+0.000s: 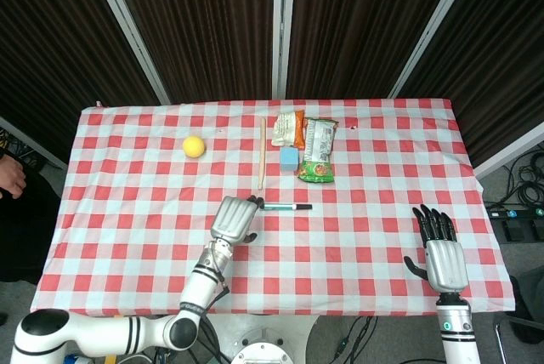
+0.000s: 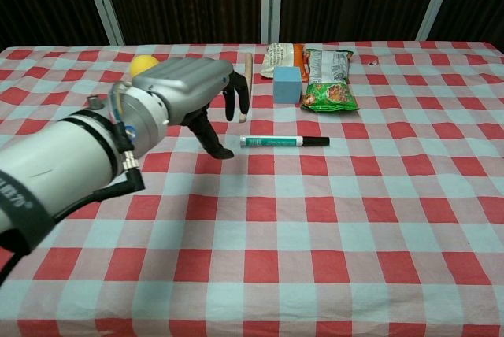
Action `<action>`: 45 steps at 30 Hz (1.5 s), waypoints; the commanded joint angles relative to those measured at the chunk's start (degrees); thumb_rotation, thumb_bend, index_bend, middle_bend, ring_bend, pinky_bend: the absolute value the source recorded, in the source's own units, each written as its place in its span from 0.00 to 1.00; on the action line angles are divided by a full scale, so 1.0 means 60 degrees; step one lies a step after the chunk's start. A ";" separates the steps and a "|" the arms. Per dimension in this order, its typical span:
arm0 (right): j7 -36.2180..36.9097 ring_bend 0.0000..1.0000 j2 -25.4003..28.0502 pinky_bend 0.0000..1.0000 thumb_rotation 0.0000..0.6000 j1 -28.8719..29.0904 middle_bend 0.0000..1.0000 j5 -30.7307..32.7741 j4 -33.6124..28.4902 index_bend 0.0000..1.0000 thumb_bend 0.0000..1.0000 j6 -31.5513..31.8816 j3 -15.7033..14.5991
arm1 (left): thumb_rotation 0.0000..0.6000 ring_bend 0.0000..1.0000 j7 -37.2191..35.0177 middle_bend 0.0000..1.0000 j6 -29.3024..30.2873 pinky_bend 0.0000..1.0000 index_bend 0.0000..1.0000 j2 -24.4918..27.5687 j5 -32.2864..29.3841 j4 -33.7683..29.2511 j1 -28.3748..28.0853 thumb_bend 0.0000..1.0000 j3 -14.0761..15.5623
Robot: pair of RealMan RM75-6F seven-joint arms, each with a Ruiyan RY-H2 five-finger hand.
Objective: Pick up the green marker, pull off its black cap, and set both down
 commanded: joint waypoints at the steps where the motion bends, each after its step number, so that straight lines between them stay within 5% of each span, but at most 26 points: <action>1: 0.0050 0.00 -0.0028 0.00 1.00 0.0006 0.04 0.0001 0.0056 0.00 0.07 -0.0002 -0.0009 | 1.00 0.93 0.0393 0.43 0.0102 0.86 0.38 -0.0466 -0.0509 0.0450 -0.0520 0.16 -0.0204; 25: 0.0143 0.00 -0.0114 0.00 1.00 0.0077 0.04 -0.0032 0.0239 0.00 0.07 0.0002 -0.0051 | 1.00 0.95 0.0733 0.44 -0.0394 0.87 0.41 -0.1932 -0.2322 0.3780 -0.3010 0.21 -0.1056; 45: 0.0241 0.00 -0.0279 0.00 1.00 0.0113 0.04 0.0027 0.0432 0.00 0.07 -0.0119 -0.0121 | 1.00 0.95 0.0522 0.49 -0.0788 0.88 0.47 -0.2507 -0.2366 0.5755 -0.3763 0.24 -0.0628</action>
